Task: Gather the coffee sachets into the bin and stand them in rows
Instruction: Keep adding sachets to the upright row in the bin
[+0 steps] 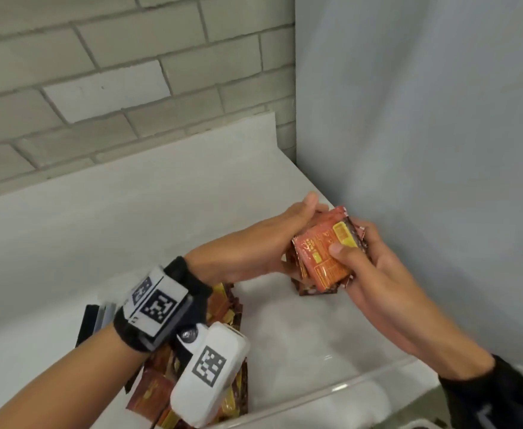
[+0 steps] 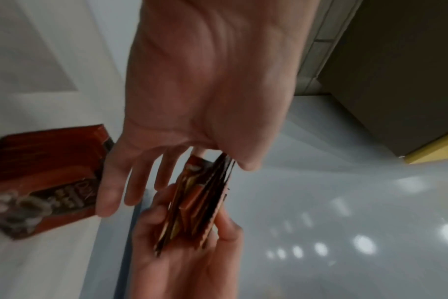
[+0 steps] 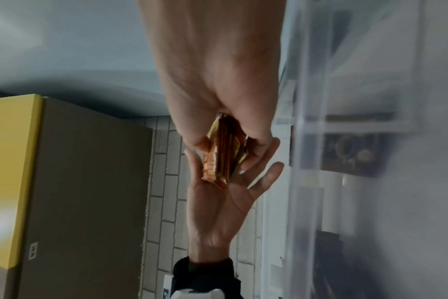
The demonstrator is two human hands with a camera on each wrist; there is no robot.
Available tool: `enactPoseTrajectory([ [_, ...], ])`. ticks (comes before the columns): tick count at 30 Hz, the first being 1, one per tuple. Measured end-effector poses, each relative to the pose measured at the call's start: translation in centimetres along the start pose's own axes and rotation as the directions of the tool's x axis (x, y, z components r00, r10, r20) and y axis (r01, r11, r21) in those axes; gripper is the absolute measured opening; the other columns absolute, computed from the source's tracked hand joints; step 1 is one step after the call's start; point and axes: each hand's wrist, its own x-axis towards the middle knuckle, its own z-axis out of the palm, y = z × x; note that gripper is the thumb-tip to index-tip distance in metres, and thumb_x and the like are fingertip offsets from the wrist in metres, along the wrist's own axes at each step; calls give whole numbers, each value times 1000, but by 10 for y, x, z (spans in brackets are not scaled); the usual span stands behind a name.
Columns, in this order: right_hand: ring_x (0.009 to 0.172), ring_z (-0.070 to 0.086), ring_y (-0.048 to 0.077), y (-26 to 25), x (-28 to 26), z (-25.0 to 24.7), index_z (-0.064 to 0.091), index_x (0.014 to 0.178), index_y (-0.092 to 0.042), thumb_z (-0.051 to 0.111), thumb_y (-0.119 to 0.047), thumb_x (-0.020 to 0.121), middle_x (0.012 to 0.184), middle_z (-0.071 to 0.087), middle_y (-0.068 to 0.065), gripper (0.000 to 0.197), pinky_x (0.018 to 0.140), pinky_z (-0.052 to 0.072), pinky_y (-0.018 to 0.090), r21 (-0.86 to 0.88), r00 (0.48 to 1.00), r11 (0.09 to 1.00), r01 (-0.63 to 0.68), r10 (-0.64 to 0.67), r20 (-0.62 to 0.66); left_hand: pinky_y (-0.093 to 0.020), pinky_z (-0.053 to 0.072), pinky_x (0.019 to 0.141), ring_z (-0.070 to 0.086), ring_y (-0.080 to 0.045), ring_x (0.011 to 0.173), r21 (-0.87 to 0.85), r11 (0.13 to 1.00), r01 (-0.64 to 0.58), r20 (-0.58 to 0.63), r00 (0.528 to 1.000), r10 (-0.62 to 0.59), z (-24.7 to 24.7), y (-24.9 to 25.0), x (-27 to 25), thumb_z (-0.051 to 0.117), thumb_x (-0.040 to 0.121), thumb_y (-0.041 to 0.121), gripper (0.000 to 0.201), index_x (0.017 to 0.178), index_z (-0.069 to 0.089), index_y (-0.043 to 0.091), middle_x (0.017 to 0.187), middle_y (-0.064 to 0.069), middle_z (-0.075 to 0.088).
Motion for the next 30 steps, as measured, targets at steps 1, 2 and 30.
enactPoseTrajectory([
  [1, 103, 67, 21, 3, 1, -1, 52, 117, -23, 71, -26, 81, 109, 69, 1, 40, 87, 52, 44, -6, 1000, 1000, 0, 0, -8, -39, 54, 87, 63, -22, 104, -53, 998, 19, 20, 1000, -18, 3, -4, 2, 30, 84, 61, 68, 135, 47, 19, 131, -18, 57],
  [2, 102, 67, 19, 6, 1, -3, 51, 115, -24, 67, -26, 80, 106, 70, -2, 39, 86, 52, 42, -23, 1000, 1000, 4, -4, -19, -45, 52, 92, 62, -27, 105, -115, 992, 52, 39, 998, -47, 4, -7, 4, 33, 86, 59, 67, 135, 47, 15, 131, -22, 55],
  [30, 90, 69, 11, 10, -2, -3, 54, 111, -34, 66, -26, 79, 101, 68, -10, 36, 65, 55, 19, -303, 943, 912, 277, -319, -97, -24, 56, 58, 71, -17, 82, -333, 922, -197, -191, 972, 139, -30, -23, 3, 63, 75, 2, 33, 106, 58, 12, 95, -6, 71],
])
